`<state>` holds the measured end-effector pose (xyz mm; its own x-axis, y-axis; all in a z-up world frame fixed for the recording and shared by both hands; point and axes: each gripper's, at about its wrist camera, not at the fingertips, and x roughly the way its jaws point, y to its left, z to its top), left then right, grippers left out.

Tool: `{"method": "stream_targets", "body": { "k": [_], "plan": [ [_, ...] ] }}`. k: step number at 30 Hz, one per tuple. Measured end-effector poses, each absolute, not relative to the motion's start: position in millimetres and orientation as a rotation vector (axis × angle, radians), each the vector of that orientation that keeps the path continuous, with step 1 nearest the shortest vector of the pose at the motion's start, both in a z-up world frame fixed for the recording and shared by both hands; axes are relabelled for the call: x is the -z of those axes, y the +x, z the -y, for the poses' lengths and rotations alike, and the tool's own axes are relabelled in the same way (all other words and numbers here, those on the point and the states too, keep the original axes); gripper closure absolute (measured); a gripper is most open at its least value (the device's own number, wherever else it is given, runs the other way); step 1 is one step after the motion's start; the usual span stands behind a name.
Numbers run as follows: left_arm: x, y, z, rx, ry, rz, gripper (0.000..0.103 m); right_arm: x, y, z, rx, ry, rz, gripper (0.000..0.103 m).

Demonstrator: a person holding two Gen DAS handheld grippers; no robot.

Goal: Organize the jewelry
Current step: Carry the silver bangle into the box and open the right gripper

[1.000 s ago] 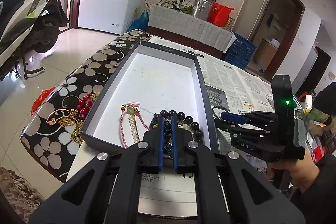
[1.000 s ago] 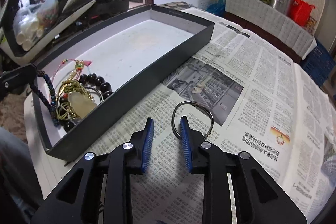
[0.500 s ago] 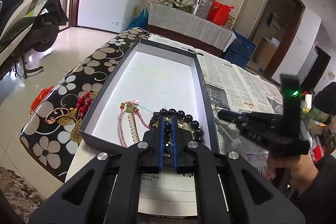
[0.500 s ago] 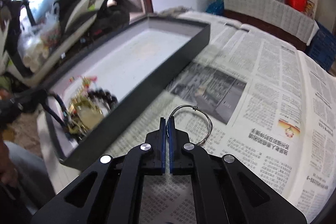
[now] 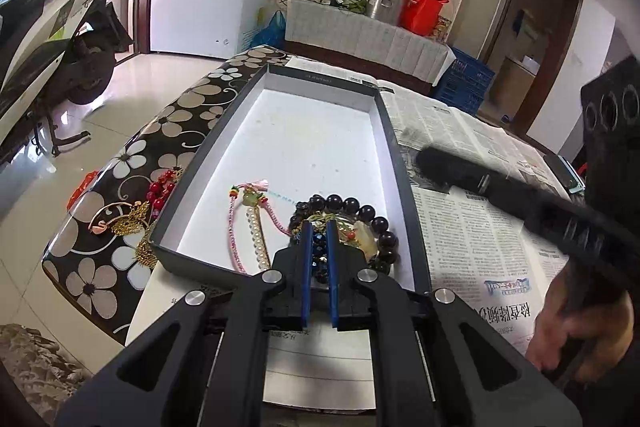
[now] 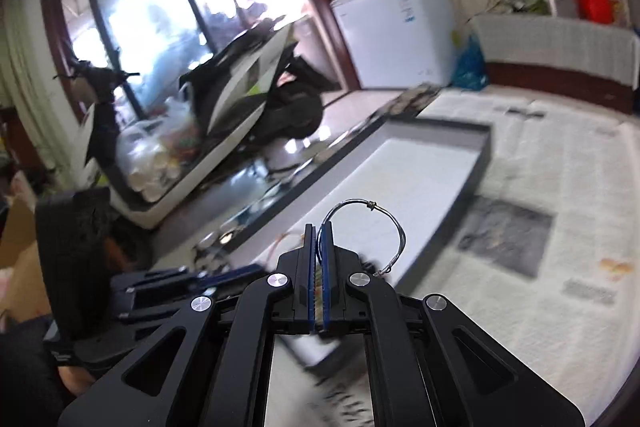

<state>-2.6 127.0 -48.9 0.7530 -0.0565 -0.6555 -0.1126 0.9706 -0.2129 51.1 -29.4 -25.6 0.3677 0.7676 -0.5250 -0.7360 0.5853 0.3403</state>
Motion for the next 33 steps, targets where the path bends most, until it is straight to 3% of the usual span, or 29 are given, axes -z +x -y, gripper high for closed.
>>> {"method": "stream_targets", "body": {
  "k": [25,27,29,33],
  "plan": [
    [60.6,6.9,-127.5,-0.053,-0.241,-0.780,0.096,47.7,40.8,10.0,-0.990,-0.015,-0.805,0.099],
    [60.6,6.6,-127.6,-0.055,-0.245,-0.779,0.096,48.8,42.8,11.1,-0.981,-0.009,-0.815,0.089],
    [59.5,5.8,-126.8,-0.057,-0.242,-0.777,0.096,48.3,42.5,12.8,-0.971,-0.013,-0.811,0.068],
    [56.3,0.3,-128.8,-0.084,-0.254,-0.763,0.089,38.7,39.0,22.5,-0.938,-0.016,-0.761,0.051]
  ]
}}
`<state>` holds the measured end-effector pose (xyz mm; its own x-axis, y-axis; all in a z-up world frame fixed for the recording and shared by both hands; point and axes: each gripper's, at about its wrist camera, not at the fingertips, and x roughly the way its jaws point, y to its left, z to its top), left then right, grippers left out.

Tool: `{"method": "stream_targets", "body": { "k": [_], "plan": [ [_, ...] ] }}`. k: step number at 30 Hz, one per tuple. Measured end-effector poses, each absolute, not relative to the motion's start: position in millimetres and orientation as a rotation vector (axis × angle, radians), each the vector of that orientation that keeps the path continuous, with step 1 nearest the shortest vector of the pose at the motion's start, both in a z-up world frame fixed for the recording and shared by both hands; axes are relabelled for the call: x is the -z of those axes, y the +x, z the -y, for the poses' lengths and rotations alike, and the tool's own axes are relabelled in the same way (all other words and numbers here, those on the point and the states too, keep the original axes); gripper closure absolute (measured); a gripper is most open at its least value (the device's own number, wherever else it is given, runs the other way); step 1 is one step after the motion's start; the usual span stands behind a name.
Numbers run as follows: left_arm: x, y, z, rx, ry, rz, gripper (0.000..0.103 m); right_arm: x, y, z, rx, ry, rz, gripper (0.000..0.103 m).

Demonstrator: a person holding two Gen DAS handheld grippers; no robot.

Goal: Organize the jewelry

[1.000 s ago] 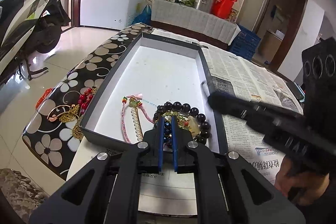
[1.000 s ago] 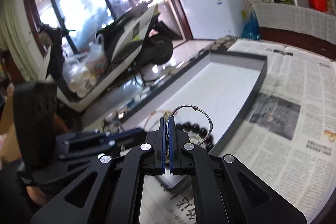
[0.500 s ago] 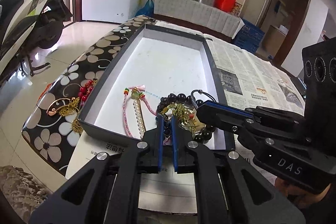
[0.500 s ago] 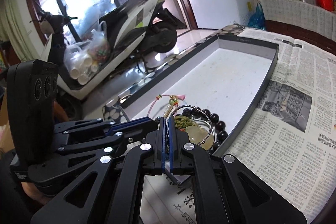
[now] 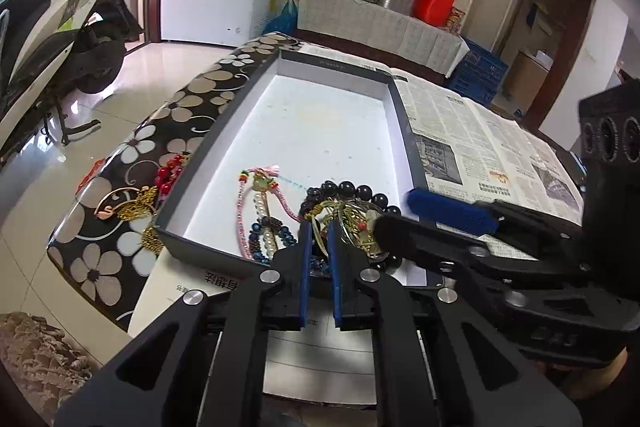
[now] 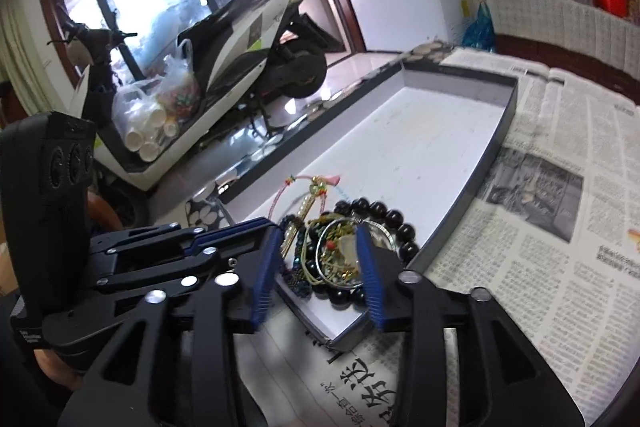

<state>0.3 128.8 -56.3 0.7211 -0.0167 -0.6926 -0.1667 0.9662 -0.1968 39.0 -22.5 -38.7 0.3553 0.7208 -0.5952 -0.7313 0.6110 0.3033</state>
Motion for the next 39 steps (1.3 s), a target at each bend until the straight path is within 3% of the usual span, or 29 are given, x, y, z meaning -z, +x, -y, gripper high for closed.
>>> {"method": "stream_targets", "body": {
  "k": [1,3,6,7,11,18,39],
  "plan": [
    [55.4,-1.2,-130.0,-0.098,-0.261,-0.759,0.077,37.2,39.1,24.6,-0.932,-0.014,-0.757,0.048],
    [53.0,-3.5,-132.8,-0.116,-0.267,-0.752,0.063,35.4,39.0,30.9,-0.915,0.000,-0.758,0.043],
    [49.2,-8.8,-130.4,-0.129,-0.259,-0.733,0.053,32.7,36.0,38.0,-0.877,-0.005,-0.754,0.036],
    [48.2,-11.5,-128.9,-0.150,-0.245,-0.726,0.044,31.7,34.5,39.1,-0.866,-0.012,-0.750,0.032],
    [43.3,-20.5,-133.1,-0.234,-0.231,-0.692,0.009,27.0,28.3,49.8,-0.803,-0.040,-0.747,0.009],
    [40.0,-29.9,-124.7,-0.271,-0.172,-0.680,0.005,25.3,11.9,51.5,-0.736,-0.152,-0.744,0.003],
    [38.6,-43.0,-113.2,-0.286,-0.207,-0.609,0.005,23.6,-11.4,69.9,-0.593,-0.171,-0.727,0.003]
  ]
}}
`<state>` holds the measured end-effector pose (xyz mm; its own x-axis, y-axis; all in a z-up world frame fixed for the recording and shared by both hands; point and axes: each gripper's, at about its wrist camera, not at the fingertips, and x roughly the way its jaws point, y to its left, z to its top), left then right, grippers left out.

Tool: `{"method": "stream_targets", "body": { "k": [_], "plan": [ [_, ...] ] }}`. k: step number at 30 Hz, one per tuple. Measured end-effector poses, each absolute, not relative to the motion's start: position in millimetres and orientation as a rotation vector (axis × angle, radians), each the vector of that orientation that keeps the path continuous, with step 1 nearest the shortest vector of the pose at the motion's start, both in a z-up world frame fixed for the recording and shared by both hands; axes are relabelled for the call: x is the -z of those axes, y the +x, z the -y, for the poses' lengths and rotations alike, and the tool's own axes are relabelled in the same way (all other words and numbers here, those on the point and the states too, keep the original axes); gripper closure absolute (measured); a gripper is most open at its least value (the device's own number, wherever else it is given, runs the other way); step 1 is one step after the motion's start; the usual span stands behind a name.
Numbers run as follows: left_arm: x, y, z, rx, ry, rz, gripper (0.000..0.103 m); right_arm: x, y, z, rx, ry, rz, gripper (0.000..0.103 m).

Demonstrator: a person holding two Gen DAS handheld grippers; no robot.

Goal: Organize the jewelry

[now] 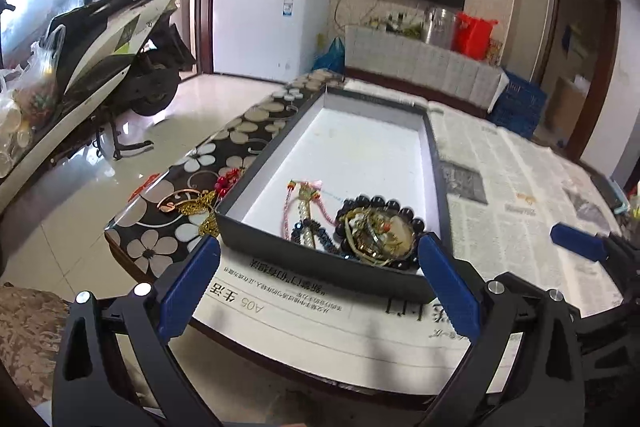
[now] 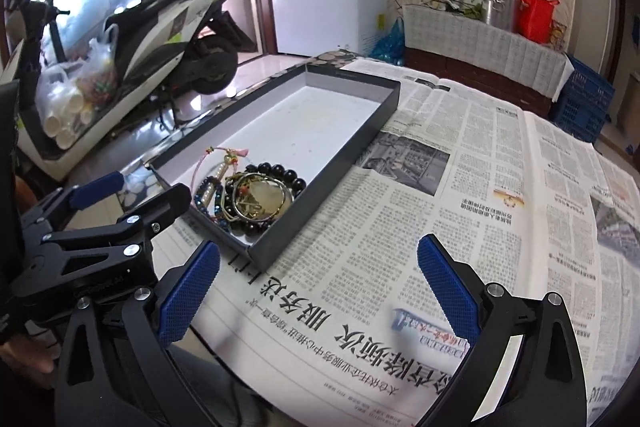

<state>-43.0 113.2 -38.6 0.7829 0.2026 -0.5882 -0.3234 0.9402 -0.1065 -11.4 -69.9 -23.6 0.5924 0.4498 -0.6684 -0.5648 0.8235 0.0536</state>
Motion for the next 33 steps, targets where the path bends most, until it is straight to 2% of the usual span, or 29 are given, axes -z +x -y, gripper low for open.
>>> {"method": "stream_targets", "body": {
  "k": [5,10,33],
  "plan": [
    [43.7,-39.8,-117.9,-0.276,-0.283,-0.628,0.005,24.3,-10.2,67.5,-0.594,-0.170,-0.741,0.003],
    [45.1,-35.8,-114.7,-0.317,-0.207,-0.623,0.005,27.9,-13.0,60.3,-0.604,-0.207,-0.744,0.003],
    [49.9,-33.6,-118.6,-0.283,-0.237,-0.663,0.005,33.2,-14.3,59.1,-0.613,-0.195,-0.763,0.003]
  ]
}}
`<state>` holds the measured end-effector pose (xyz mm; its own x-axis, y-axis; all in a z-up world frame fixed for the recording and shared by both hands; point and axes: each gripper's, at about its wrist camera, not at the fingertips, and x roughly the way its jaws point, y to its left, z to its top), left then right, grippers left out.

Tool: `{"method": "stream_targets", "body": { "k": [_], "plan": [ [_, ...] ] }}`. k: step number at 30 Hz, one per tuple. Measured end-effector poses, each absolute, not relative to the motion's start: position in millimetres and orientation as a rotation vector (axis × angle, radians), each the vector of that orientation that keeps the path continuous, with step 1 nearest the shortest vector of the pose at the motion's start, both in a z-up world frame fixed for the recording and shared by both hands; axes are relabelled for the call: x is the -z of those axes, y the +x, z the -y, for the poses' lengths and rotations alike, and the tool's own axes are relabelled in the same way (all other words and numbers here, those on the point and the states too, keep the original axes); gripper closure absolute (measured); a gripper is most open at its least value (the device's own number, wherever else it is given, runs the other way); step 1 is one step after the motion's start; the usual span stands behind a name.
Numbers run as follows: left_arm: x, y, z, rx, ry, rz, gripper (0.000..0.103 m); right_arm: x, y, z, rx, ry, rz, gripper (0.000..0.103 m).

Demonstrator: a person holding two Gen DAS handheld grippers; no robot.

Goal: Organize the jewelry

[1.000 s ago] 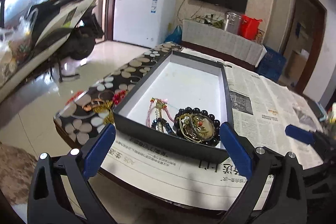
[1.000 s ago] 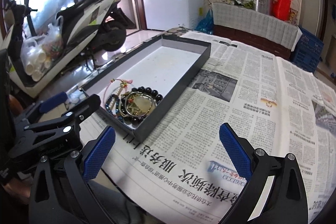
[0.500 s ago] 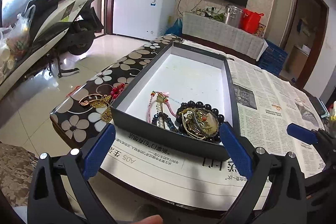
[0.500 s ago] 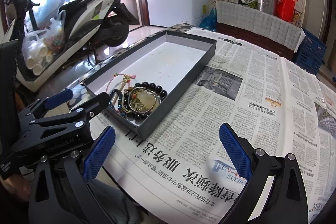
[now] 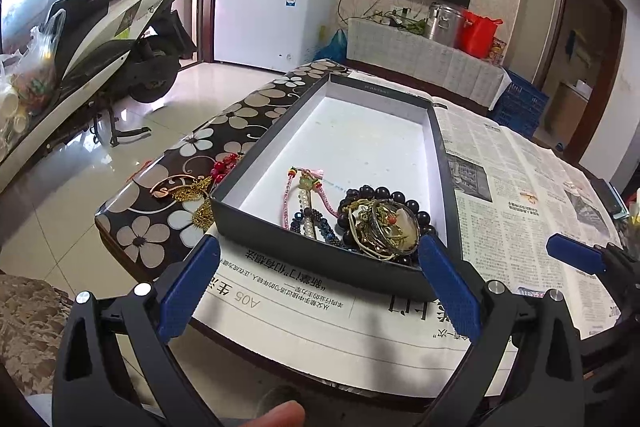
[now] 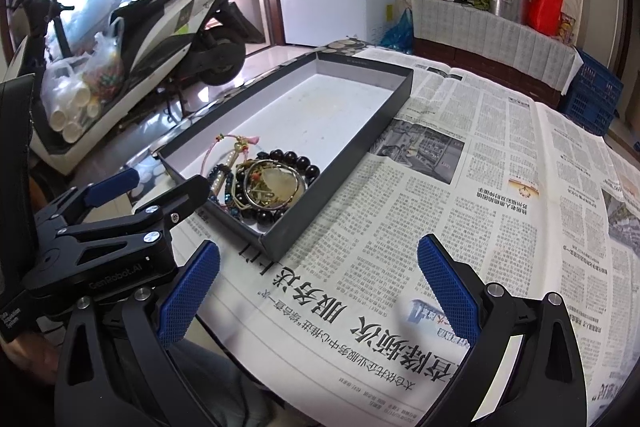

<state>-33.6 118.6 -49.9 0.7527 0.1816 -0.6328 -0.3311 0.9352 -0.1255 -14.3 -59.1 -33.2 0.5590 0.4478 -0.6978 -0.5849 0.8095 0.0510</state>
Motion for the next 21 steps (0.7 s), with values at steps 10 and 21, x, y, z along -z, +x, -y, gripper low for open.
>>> {"method": "stream_targets", "body": {
  "k": [10,21],
  "plan": [
    [50.7,-33.8,-118.0,-0.282,-0.236,-0.668,0.005,33.8,-13.7,59.5,-0.613,-0.195,-0.763,0.003],
    [51.9,-32.7,-117.7,-0.281,-0.236,-0.676,0.005,34.8,-13.7,59.6,-0.613,-0.194,-0.767,0.002]
  ]
}}
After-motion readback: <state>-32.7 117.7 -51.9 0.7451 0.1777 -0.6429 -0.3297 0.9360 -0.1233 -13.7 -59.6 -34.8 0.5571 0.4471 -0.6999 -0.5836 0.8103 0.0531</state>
